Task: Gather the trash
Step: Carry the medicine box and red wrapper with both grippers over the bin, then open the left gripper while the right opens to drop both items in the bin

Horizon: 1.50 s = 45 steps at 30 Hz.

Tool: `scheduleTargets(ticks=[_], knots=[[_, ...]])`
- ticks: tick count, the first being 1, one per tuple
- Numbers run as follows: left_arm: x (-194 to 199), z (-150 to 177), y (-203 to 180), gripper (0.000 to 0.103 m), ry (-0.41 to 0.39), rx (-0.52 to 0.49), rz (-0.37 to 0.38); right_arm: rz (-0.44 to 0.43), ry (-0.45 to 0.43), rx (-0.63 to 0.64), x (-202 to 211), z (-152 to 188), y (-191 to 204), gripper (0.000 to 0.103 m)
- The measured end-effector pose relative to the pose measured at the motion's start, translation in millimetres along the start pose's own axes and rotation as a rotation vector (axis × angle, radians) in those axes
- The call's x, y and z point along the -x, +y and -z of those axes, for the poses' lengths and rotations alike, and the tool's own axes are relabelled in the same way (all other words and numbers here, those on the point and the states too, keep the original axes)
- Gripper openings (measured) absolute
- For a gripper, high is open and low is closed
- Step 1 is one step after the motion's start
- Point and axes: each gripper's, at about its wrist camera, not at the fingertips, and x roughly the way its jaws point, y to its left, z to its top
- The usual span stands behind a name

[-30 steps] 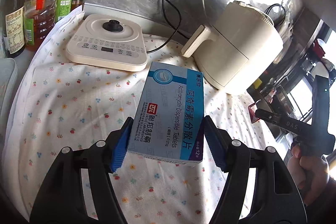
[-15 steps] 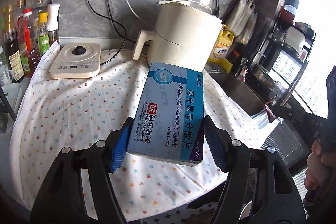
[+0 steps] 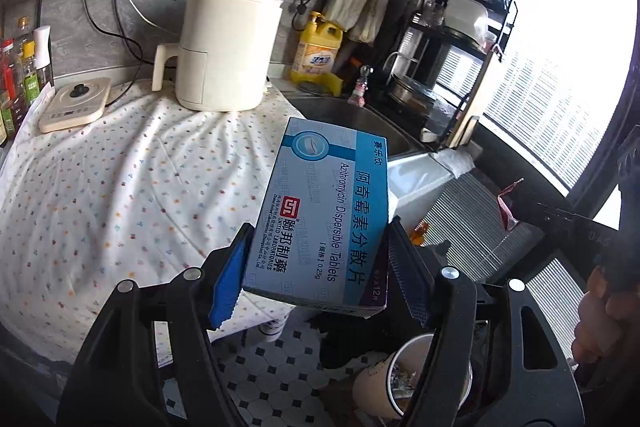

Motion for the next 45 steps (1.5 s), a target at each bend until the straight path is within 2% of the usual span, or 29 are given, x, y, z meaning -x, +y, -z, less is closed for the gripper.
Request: scheduleTargets(ticks=[11,20,22,24,25,32,35,36,37,39,43,45], knots=[[-22,61,-102,0.067,0.142,-0.094,0.120,0.104,0.040,-0.157,50,79,-101,0.017],[-50,116,-161,0.067,0.294,-0.192,0.187,0.160,0.115,-0.305,51,161,-163,0.019],[-58,127,-170,0.067,0.325,-0.211,0.197,0.154,0.143,-0.342,43,180,-177,0.021],[-65,136,-178,0.067,0.351,-0.232,0.205,0.168,0.155,-0.376,41,200,-189,0.050],[-68,141,-182,0.067,0.363,-0.240,0.211,0.184,0.156,-0.389,41,207,-193,0.052],[-91,168,-209,0.067,0.440,-0.287,0.257,0.234,0.155,-0.492,63,240,-224,0.058],[-101,178,-223,0.068,0.476,-0.286,0.304,0.257,0.137,-0.513,77,245,-232,0.062],[-104,181,-227,0.072,0.487,-0.285,0.313,0.263,0.129,-0.519,81,246,-233,0.064],[-107,183,-232,0.083,0.494,-0.284,0.313,0.268,0.123,-0.523,86,246,-234,0.065],[-109,185,-238,0.093,0.485,-0.284,0.312,0.277,0.113,-0.527,93,248,-237,0.067],[-106,182,-245,0.094,0.490,-0.294,0.303,0.274,0.103,-0.527,101,249,-237,0.069],[-101,178,-244,0.095,0.484,-0.292,0.298,0.270,0.097,-0.524,105,248,-235,0.074]])
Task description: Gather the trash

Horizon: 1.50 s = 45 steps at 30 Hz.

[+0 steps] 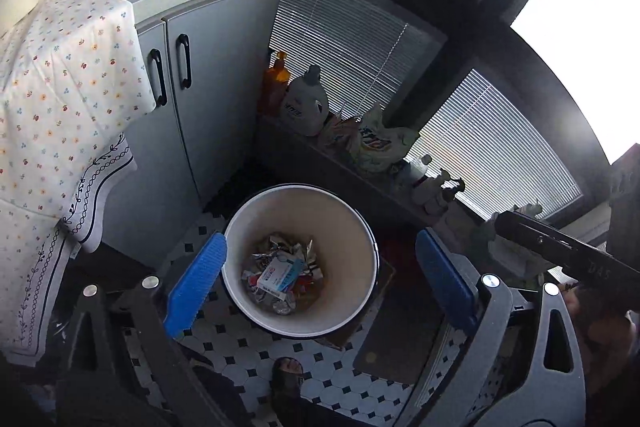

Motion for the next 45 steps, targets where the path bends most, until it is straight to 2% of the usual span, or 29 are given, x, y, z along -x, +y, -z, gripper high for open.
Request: scheduleTargets(ticks=[7,15,24,27,38,45], knots=[[40,-3,17,0.097,-0.062,0.067,-0.042,-0.006,-0.030,0.038,22,-11,21,0.095],[110,-2,41,0.097,-0.171,0.117,-0.091,-0.042,-0.058,0.116,48,-22,65,0.095],[184,14,74,0.097,-0.293,0.175,-0.145,-0.118,-0.090,0.228,67,-28,127,0.095],[208,21,89,0.097,-0.320,0.209,-0.177,-0.119,-0.099,0.272,72,-25,152,0.095],[282,53,123,0.097,-0.410,0.292,-0.295,-0.223,-0.093,0.353,95,-9,227,0.095],[322,72,130,0.097,-0.457,0.343,-0.357,-0.201,-0.098,0.410,115,4,260,0.095]])
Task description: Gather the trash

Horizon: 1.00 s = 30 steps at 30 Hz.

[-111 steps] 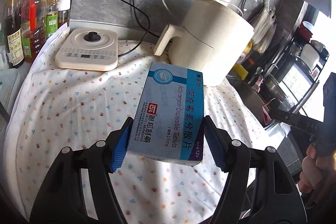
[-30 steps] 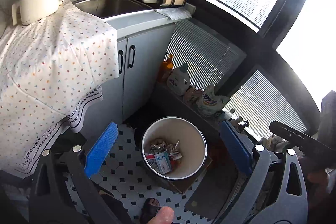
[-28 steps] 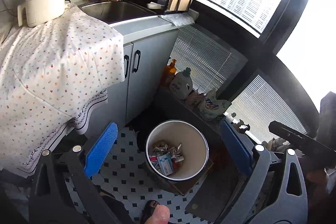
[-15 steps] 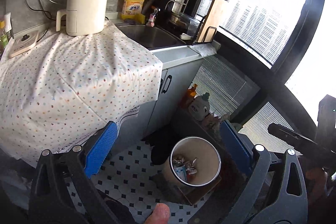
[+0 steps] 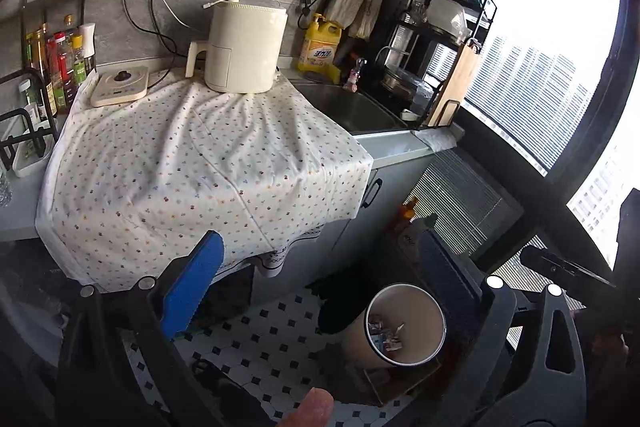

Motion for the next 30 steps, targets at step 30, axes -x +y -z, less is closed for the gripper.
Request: scheduleTargets(ticks=[30], knots=[[56,-4,6,0.097,-0.092,-0.002,-0.075,-0.076,-0.078,0.106,26,-17,46,0.095]])
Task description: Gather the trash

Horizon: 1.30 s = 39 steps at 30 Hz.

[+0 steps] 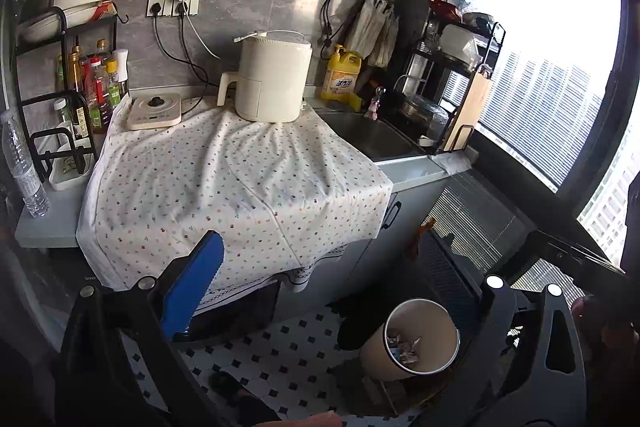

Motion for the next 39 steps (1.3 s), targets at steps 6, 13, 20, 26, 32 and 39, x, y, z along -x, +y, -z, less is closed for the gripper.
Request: scheduleTargets(ticks=[6,13,20,26,32,39], knots=[[-3,-2,-1,0.097,0.000,-0.011,-0.005,-0.004,0.001,0.006,-4,-2,4,0.095],[-7,-3,0,0.097,0.003,-0.007,-0.007,-0.002,0.008,-0.003,-11,-3,3,0.095],[-8,-4,3,0.097,0.001,-0.011,-0.007,-0.008,0.012,-0.004,-14,-3,3,0.095],[-8,-4,6,0.097,0.000,-0.007,-0.006,-0.010,0.012,-0.007,-14,-3,2,0.095],[-8,-4,5,0.097,0.000,-0.006,-0.006,-0.011,0.013,-0.006,-14,-2,1,0.095],[-8,-4,6,0.097,-0.001,-0.007,-0.008,-0.010,0.012,-0.006,-14,-2,1,0.095]])
